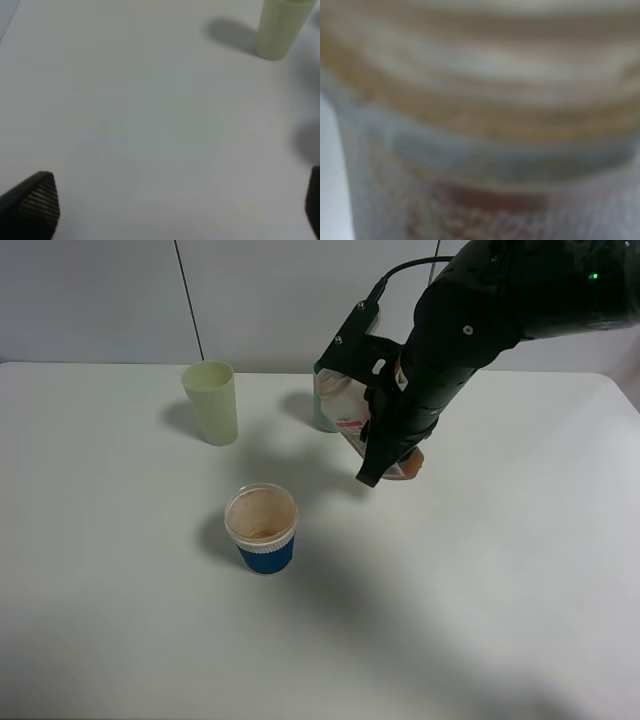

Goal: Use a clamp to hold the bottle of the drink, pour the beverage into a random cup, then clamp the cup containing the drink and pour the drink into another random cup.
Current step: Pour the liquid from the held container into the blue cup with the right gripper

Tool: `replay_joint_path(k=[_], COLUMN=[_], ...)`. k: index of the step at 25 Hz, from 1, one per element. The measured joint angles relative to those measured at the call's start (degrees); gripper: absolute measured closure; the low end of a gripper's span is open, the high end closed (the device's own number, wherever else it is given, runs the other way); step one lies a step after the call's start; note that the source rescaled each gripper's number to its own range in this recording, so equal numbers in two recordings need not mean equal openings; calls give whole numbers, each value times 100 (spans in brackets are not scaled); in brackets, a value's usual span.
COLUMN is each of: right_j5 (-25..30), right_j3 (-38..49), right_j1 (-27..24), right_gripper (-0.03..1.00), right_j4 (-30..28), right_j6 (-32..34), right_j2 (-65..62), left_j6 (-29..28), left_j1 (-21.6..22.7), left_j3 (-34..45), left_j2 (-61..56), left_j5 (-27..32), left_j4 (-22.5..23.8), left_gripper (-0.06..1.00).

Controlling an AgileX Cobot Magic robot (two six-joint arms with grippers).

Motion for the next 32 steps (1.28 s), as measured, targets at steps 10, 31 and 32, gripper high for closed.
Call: replay_joint_path(k=[10, 31, 32], right_j5=[416, 1887, 1923], right_j3=[0, -882, -882], right_j1=[288, 1097, 1139], right_gripper=[95, 95, 95], right_j4=[-157, -663, -668], right_j6=[-305, -738, -738], right_j2=[0, 99, 99], left_j6=[0, 0, 0], left_j1=[0, 0, 0], left_j3=[0, 0, 0], left_j2=[0, 0, 0], left_j5=[0, 0, 0], left_j4=[0, 0, 0], left_gripper=[-6, -6, -6])
